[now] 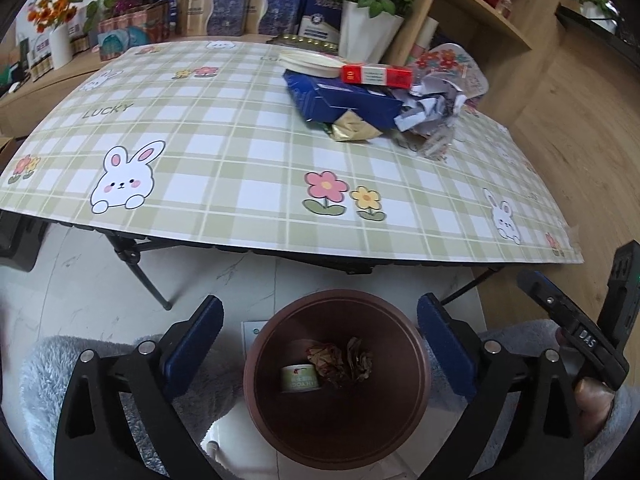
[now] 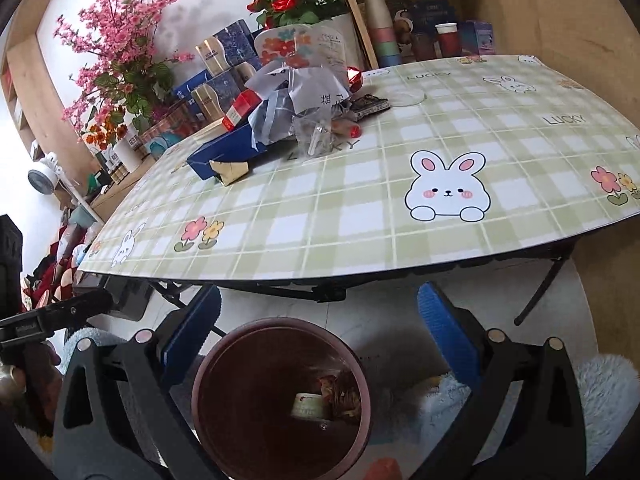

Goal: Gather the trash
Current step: 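Open the left gripper to drop the paper cup into the bin, then reach the left gripper to the beige paper plate and grasp its rim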

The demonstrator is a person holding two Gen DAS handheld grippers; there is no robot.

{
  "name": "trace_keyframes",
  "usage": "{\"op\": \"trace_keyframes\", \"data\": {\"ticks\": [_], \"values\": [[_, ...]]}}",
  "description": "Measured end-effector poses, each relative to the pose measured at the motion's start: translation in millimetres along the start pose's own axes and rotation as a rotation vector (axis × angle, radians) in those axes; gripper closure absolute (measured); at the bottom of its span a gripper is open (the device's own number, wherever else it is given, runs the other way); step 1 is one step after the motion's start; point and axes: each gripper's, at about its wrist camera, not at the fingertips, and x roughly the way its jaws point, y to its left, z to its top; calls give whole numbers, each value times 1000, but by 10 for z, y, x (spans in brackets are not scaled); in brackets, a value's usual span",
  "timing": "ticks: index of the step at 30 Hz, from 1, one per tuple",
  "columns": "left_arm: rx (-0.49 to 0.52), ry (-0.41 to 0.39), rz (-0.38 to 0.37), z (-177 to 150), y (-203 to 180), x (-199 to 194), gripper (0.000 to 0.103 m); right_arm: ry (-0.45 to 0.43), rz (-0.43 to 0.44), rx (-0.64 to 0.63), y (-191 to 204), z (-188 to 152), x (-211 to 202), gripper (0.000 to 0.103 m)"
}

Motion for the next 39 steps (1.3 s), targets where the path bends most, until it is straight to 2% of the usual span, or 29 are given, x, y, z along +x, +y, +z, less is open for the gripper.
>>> {"op": "trace_keyframes", "data": {"ticks": [7,13,21,27,31,35,39], "values": [[-1,46,38,161,89,128,7,1,-56,-5,11,93,19,6],[-29,102,-24,418,129,277,7,14,-58,-23,13,192,49,6],[-48,103,-100,967,135,376,7,35,-79,17,-70,341,124,6],[110,5,-44,1553,71,443,7,29,-97,24,-108,543,179,6],[149,-4,-65,1890,102,615,7,10,-114,19,-107,685,205,6],[80,37,-70,2188,215,870,7,7,-121,13,-117,814,265,6],[-73,108,-116,2474,327,1191,7,12,-129,13,-122,907,368,6]]}}
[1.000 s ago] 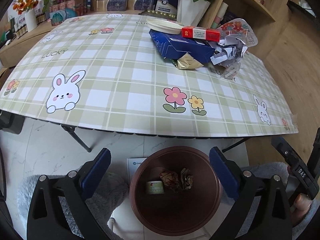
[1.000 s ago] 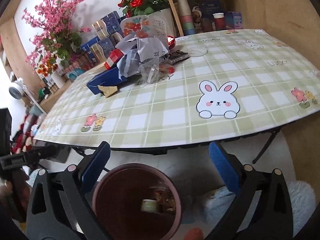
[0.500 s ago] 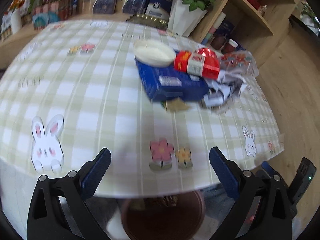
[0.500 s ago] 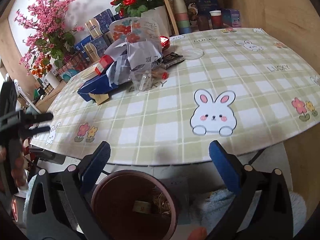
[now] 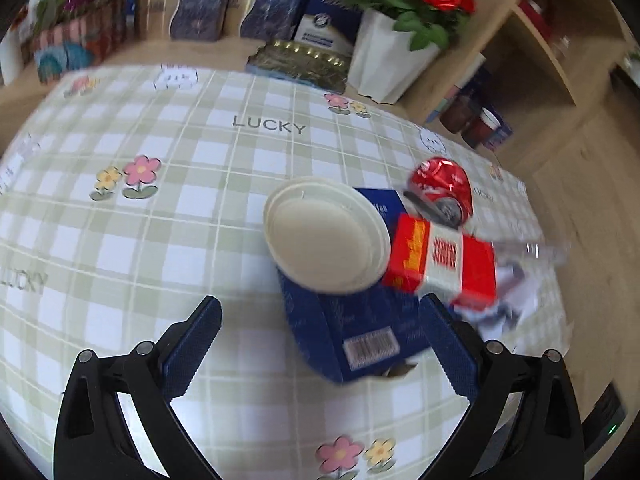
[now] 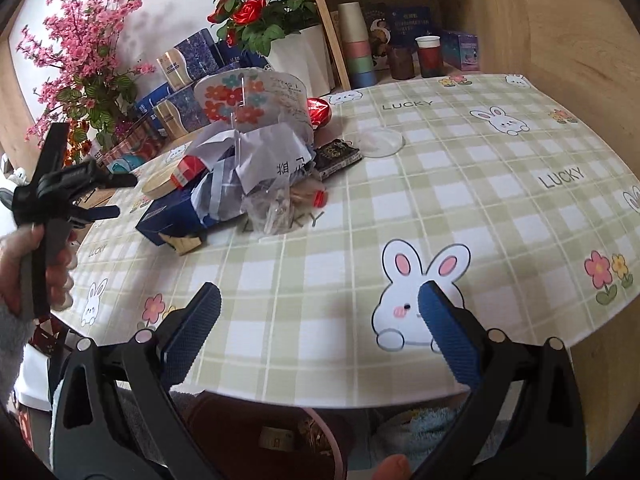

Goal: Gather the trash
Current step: 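Reach the left gripper to the beige paper plate and grasp its rim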

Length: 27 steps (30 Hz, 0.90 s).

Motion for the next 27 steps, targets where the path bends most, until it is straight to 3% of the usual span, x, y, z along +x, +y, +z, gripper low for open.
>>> {"op": "trace_keyframes", "data": {"ticks": [9,14,24,27], "values": [[-197,78,35,453,67,458,6,16,-2,15,-16,70,153,6],[-181,70,65,581,-29,533,6,22,-5,20,-75,67,184,6],[-98,88,217,540,-154,786,6,12,-12,25,-111,113,205,6],[-146,82,193,499,-47,765,10,-4,-20,-3,-50,159,201,6]]}}
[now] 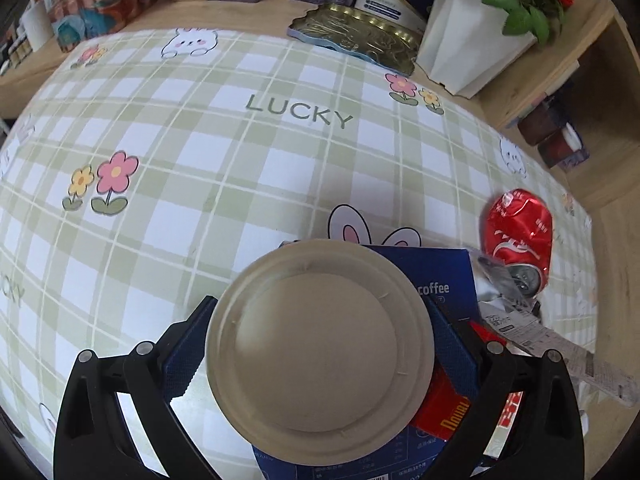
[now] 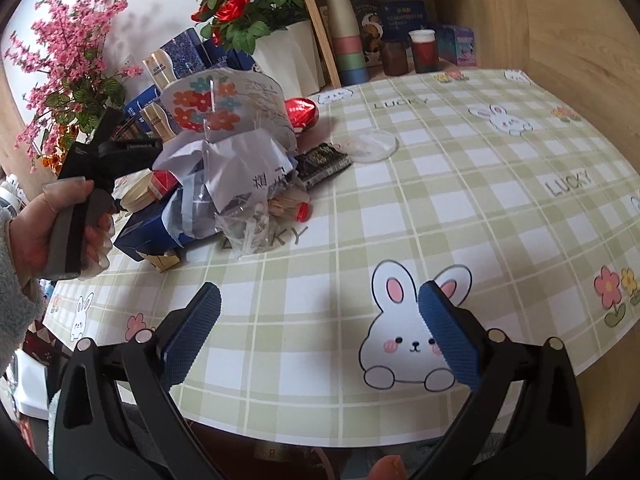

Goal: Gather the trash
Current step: 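Reach the left gripper to the beige paper plate and grasp its rim, then grasp the crumpled white wrappers with the right gripper while the left gripper holds the plate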

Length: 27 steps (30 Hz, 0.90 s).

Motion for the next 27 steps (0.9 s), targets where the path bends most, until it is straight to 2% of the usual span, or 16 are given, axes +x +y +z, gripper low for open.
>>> {"op": "trace_keyframes", "data": {"ticks": [1,5,13,17,22,27], "values": [[-17,-3,-31,-7,43,-21,20,-4,-1,-10,26,22,5,6],[-28,-11,-54,-35,149,-140,21,-43,16,-78,194,155,33,6],[28,-106,-86,-143,256,-567,21,-85,68,-197,630,401,211,6],[98,-179,-75,-312,307,-815,21,-76,59,-259,818,400,359,6],[134,-230,-103,-515,408,-995,21,-47,30,-276,887,430,594,6],[93,-225,-152,-662,536,-1025,21,-62,9,-332,941,555,732,6]]}}
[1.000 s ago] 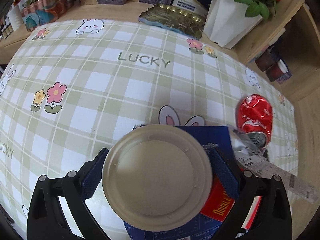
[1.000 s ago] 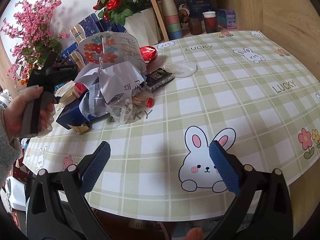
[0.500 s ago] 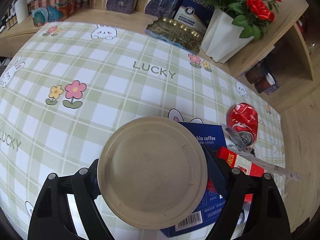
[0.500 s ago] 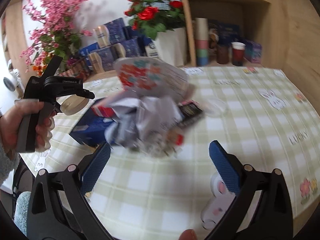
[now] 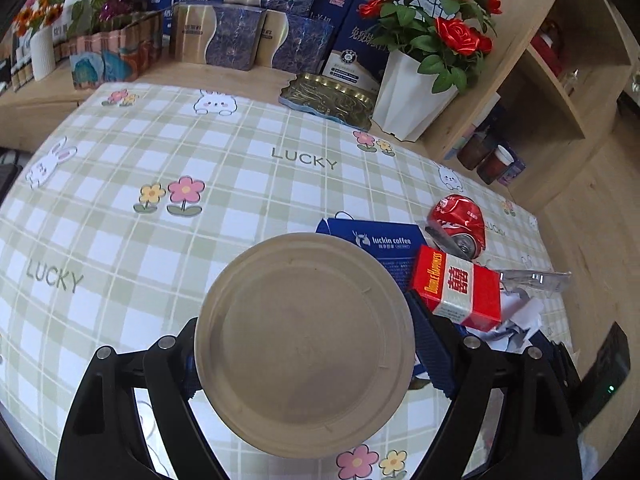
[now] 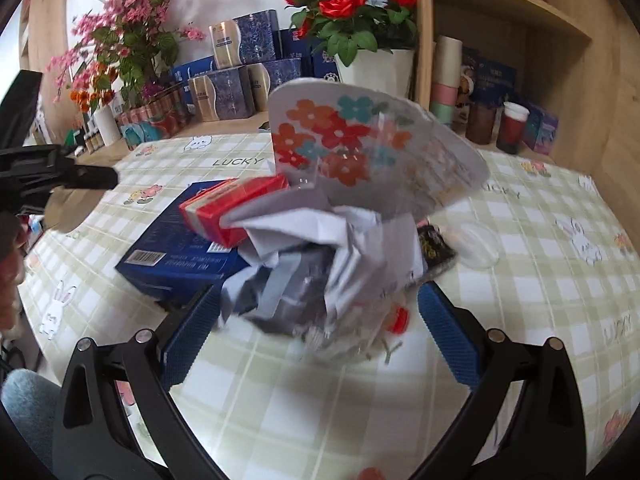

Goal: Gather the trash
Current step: 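Grasp the crumpled white wrappers with the right gripper while the left gripper holds the plate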

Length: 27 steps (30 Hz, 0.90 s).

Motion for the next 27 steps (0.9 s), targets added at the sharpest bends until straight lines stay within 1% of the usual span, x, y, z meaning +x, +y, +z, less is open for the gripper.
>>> {"op": "trace_keyframes", "data": {"ticks": [3,6,7,8,9,10,11,14,16,22,27], "values": [[-21,-4,-18,-66,33,-36,21,4,-5,-69,22,78,77,6],[-29,-8,-21,-142,44,-71,21,24,32,-117,18,111,140,6],[-33,-7,-22,-166,43,-76,21,33,44,-136,21,103,147,10],[-37,-4,-28,-192,49,-85,21,41,46,-154,31,99,149,20],[-40,-1,-33,-220,50,-93,21,41,35,-180,34,97,132,22],[-38,-1,-33,-243,48,-101,21,33,41,-187,19,98,91,29],[-30,-3,-29,-273,38,-117,21,23,54,-174,-19,106,38,35],[-14,-11,-22,-332,12,-157,21,-11,76,-117,-120,123,-112,38],[-7,-13,-22,-354,0,-176,21,-40,99,-73,-195,130,-235,38],[4,-20,-32,-429,-58,-255,21,-81,134,14,-284,102,-513,39],[24,-30,-39,-496,-143,-370,21,-81,119,65,-337,-5,-629,39]]}}
